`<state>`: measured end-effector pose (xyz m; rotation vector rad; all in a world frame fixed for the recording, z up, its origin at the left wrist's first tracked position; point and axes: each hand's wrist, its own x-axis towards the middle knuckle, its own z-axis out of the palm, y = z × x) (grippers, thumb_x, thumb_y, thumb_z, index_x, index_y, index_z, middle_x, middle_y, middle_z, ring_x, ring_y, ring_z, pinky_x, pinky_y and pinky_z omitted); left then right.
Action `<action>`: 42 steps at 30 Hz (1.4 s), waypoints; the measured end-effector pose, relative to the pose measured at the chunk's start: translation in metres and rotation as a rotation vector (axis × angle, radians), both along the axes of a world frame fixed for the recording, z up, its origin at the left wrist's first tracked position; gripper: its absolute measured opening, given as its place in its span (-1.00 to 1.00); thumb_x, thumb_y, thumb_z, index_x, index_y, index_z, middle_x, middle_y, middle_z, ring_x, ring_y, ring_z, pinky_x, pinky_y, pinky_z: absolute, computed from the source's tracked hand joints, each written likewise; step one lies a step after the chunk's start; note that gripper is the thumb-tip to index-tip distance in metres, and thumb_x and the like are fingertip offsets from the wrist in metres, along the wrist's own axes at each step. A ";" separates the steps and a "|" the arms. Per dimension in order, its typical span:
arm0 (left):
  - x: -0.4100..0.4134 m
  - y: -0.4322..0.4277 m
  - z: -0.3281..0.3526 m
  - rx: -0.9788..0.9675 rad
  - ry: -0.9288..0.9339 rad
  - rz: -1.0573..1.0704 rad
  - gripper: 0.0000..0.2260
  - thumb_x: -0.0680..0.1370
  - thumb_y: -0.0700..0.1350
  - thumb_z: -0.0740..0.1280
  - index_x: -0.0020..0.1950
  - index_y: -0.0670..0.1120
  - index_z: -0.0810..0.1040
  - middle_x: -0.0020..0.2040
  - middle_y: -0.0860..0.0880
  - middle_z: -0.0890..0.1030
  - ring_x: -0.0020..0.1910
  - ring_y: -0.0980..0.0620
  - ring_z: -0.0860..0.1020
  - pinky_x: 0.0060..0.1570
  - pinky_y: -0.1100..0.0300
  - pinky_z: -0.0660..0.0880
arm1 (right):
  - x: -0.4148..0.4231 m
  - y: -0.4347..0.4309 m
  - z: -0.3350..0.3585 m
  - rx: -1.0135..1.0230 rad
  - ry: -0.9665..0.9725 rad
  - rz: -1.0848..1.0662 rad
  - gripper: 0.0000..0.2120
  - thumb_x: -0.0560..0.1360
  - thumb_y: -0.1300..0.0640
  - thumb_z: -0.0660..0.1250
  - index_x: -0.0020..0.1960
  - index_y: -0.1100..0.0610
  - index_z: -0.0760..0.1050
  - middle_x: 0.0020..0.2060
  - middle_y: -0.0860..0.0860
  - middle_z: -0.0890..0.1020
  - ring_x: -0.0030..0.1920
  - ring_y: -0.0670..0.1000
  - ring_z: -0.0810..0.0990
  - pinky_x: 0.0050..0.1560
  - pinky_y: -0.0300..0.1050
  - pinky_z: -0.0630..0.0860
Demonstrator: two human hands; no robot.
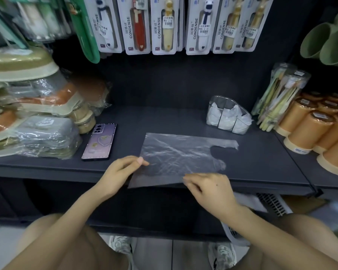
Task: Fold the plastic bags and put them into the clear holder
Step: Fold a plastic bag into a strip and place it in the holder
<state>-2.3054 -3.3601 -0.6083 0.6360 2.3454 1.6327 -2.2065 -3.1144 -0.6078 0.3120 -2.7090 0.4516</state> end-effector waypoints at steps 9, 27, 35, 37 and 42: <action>-0.004 0.008 0.008 0.268 -0.110 0.052 -0.43 0.40 0.39 0.25 0.06 -0.06 0.66 0.11 0.12 0.66 0.20 0.23 0.53 0.23 0.39 0.37 | -0.064 0.029 0.063 -0.414 -0.635 -0.047 -0.71 0.51 0.01 0.38 -0.20 0.22 0.65 -0.10 0.26 0.65 -0.14 0.13 0.63 -0.11 -0.04 0.46; -0.056 0.041 -0.007 -0.390 0.160 0.392 -0.94 0.57 -0.03 0.33 -0.08 0.01 0.50 -0.35 0.11 0.59 -0.26 0.11 0.54 -0.35 0.38 0.28 | -0.162 0.052 0.046 -0.120 -0.732 -0.110 -0.81 0.39 0.06 0.50 -0.28 0.14 0.57 -0.39 -0.03 0.54 -0.33 -0.04 0.47 -0.24 -0.14 0.39; -0.064 0.043 0.000 -0.502 0.384 0.487 -0.75 0.50 0.08 0.27 0.02 -0.07 0.56 -0.21 0.04 0.60 -0.17 -0.06 0.57 -0.14 0.12 0.43 | -0.170 0.052 0.030 -0.131 -0.725 -0.144 -0.80 0.40 0.10 0.48 -0.28 0.23 0.60 -0.39 0.01 0.58 -0.33 -0.04 0.51 -0.21 -0.13 0.44; -0.066 0.044 -0.005 -0.557 0.634 0.462 -0.69 0.44 0.05 0.20 -0.05 -0.11 0.62 -0.13 -0.07 0.62 -0.15 -0.16 0.57 -0.07 0.01 0.44 | -0.171 0.053 0.029 -0.131 -0.721 -0.147 -0.80 0.39 0.09 0.49 -0.24 0.25 0.62 -0.38 0.02 0.58 -0.32 -0.03 0.52 -0.20 -0.12 0.45; -0.069 0.060 -0.010 -0.649 0.756 0.039 -0.55 0.56 0.04 0.07 0.18 -0.16 0.62 0.27 -0.16 0.57 0.27 -0.20 0.52 0.41 -0.04 0.20 | -0.174 0.052 0.030 -0.106 -0.731 -0.137 -0.80 0.39 0.08 0.49 -0.33 0.14 0.57 -0.42 -0.05 0.56 -0.32 -0.05 0.51 -0.20 -0.14 0.44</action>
